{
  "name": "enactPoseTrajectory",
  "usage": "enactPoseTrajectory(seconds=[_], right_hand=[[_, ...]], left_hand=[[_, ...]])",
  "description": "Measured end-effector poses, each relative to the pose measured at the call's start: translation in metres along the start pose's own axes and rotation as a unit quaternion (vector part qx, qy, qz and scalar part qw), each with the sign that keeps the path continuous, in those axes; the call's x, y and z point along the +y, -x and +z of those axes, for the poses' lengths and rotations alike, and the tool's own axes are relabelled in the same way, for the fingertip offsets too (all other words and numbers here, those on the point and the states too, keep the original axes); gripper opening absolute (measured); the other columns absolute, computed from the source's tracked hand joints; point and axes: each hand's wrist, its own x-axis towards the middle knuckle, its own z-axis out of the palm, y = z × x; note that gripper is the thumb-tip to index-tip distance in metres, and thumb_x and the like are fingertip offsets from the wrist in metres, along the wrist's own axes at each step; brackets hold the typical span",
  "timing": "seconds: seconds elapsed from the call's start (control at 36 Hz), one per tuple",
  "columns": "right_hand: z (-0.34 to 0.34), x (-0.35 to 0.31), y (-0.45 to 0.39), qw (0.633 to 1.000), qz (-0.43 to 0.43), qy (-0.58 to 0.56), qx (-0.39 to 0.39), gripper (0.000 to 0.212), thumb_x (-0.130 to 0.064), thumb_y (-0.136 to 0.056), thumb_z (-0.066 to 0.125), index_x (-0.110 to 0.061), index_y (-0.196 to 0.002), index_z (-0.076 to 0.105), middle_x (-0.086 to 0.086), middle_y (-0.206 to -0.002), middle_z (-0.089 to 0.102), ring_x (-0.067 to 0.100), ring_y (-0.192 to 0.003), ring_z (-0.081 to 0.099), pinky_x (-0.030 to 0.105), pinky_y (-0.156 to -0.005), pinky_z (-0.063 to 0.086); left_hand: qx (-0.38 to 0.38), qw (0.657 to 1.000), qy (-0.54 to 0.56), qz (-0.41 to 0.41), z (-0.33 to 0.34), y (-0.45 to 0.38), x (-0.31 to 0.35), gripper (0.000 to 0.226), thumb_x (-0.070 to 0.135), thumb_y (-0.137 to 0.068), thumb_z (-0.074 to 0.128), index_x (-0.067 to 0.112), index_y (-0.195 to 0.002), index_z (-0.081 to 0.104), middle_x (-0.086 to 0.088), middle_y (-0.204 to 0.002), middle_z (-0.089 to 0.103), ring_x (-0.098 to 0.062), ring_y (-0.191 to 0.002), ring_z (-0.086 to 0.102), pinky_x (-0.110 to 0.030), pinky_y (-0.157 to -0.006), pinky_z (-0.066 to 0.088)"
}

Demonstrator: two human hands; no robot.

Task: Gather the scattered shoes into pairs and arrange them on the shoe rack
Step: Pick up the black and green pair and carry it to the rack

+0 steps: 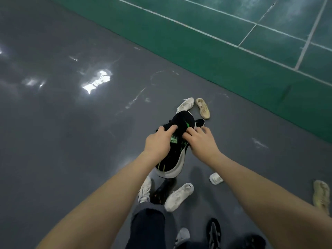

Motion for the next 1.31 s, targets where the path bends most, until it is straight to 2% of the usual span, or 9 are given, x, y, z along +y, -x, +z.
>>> enactPoseTrajectory(seconds=[0.17, 0.31, 0.53, 0.67, 0.81, 0.89, 1.06, 1.17, 1.31], right_hand=[[0.039, 0.023, -0.072, 0.998, 0.04, -0.01, -0.05, 0.047, -0.004, -0.04, 0.086, -0.02, -0.081, 0.069, -0.001, -0.079, 0.062, 0.022, -0.056, 0.058, 0.033, -0.058, 0.052], [0.076, 0.037, -0.138, 0.993, 0.071, -0.027, -0.087, 0.045, -0.006, -0.04, 0.088, -0.02, -0.077, 0.068, 0.0, -0.077, 0.06, 0.02, -0.05, 0.054, 0.025, -0.046, 0.043], [0.149, 0.064, -0.201, 0.99, 0.09, -0.048, -0.096, 0.048, -0.003, -0.036, 0.088, -0.02, -0.076, 0.067, -0.003, -0.076, 0.059, 0.016, -0.051, 0.052, 0.02, -0.048, 0.039], [0.213, 0.085, -0.214, 0.986, 0.13, -0.089, -0.05, 0.045, 0.0, -0.041, 0.086, -0.016, -0.079, 0.067, -0.001, -0.081, 0.062, 0.019, -0.058, 0.056, 0.02, -0.052, 0.045], [0.295, 0.101, -0.203, 0.98, 0.148, -0.134, 0.002, 0.021, 0.003, -0.071, 0.055, -0.009, -0.084, 0.065, 0.006, -0.089, 0.061, 0.024, -0.068, 0.055, 0.026, -0.057, 0.048], [0.351, 0.117, -0.195, 0.972, 0.164, -0.167, -0.028, 0.024, 0.01, -0.065, 0.068, -0.006, -0.082, 0.062, 0.011, -0.087, 0.06, 0.027, -0.07, 0.056, 0.029, -0.056, 0.048], [0.459, 0.157, -0.173, 0.958, 0.205, -0.18, -0.088, 0.022, 0.002, -0.065, 0.076, -0.007, -0.078, 0.061, 0.01, -0.081, 0.059, 0.03, -0.069, 0.057, 0.034, -0.062, 0.048], [0.532, 0.174, -0.148, 0.928, 0.266, -0.189, -0.181, 0.022, -0.001, -0.081, 0.06, -0.007, -0.102, 0.062, 0.012, -0.099, 0.056, 0.034, -0.088, 0.053, 0.039, -0.073, 0.041], [0.608, 0.18, -0.132, 0.884, 0.321, -0.222, -0.259, 0.033, -0.016, -0.091, 0.053, -0.013, -0.123, 0.05, 0.007, -0.124, 0.047, 0.029, -0.111, 0.046, 0.038, -0.086, 0.04]], left_hand=[[-0.014, 1.0, -0.002, 0.013, 0.001, -0.091, -0.036, 0.037, 0.012, -0.095, 0.039, 0.02, -0.129, 0.046, -0.006, -0.112, 0.055, -0.03, -0.094, 0.059, -0.033, -0.068, 0.041], [-0.044, 0.999, 0.013, 0.006, 0.001, -0.175, -0.067, 0.027, 0.012, -0.093, 0.042, 0.014, -0.117, 0.055, -0.007, -0.108, 0.059, -0.031, -0.094, 0.059, -0.035, -0.073, 0.045], [-0.09, 0.995, -0.029, -0.016, 0.035, -0.27, -0.094, 0.031, 0.018, -0.095, 0.05, 0.009, -0.122, 0.038, -0.009, -0.101, 0.063, -0.031, -0.089, 0.063, -0.034, -0.062, 0.039], [-0.137, 0.99, -0.009, -0.04, 0.08, -0.322, -0.105, 0.017, 0.025, -0.096, 0.045, 0.009, -0.092, 0.051, -0.012, -0.098, 0.063, -0.033, -0.088, 0.06, -0.034, -0.067, 0.042], [-0.132, 0.986, 0.066, -0.077, 0.142, -0.362, -0.117, 0.024, 0.03, -0.099, 0.042, 0.008, -0.099, 0.051, -0.008, -0.095, 0.054, -0.032, -0.089, 0.056, -0.035, -0.069, 0.039], [-0.126, 0.976, 0.137, -0.113, 0.194, -0.384, -0.118, 0.021, 0.027, -0.098, 0.042, 0.011, -0.085, 0.041, -0.002, -0.072, 0.05, -0.028, -0.072, 0.052, -0.031, -0.057, 0.036], [-0.106, 0.983, 0.109, -0.106, 0.312, -0.417, -0.115, 0.021, 0.028, -0.099, 0.039, 0.011, -0.088, 0.042, -0.007, -0.072, 0.057, -0.029, -0.069, 0.054, -0.031, -0.053, 0.032], [-0.087, 0.971, 0.156, -0.162, 0.383, -0.429, -0.121, 0.02, 0.026, -0.1, 0.038, 0.011, -0.087, 0.04, 0.0, -0.064, 0.049, -0.027, -0.066, 0.052, -0.033, -0.055, 0.037], [-0.059, 0.956, 0.217, -0.189, 0.454, -0.441, -0.129, 0.022, 0.028, -0.1, 0.039, 0.008, -0.092, 0.044, -0.007, -0.068, 0.056, -0.031, -0.066, 0.054, -0.04, -0.061, 0.045]])
